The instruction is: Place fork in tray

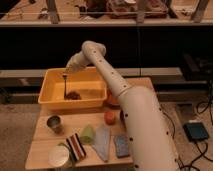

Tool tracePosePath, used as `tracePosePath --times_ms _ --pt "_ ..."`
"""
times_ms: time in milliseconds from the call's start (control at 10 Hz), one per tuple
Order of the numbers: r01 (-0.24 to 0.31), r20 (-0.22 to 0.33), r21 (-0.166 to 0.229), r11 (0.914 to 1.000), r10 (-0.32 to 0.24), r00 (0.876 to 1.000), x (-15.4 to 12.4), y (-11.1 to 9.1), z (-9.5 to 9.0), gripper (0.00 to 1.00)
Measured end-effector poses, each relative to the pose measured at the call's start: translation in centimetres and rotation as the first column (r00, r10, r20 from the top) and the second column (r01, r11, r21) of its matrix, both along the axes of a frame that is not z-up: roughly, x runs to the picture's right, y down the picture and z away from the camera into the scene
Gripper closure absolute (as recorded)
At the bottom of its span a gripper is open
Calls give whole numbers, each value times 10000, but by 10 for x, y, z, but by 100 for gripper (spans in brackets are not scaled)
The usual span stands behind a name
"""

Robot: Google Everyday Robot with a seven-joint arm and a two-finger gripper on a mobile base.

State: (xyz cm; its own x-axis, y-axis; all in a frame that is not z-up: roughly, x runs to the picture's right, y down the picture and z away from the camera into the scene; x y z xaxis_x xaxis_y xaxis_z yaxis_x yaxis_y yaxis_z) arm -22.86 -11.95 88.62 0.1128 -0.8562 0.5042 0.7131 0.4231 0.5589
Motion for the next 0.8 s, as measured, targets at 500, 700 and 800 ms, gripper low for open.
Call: tracePosePath --times_ms 500,700,800 --pt "-3 207 -14 10000 3 9998 -6 6 6 22" --pt "13 219 -15 10000 -12 9998 -7 6 6 20" --pt "13 216 -18 10000 -13 9998 -7 6 6 20"
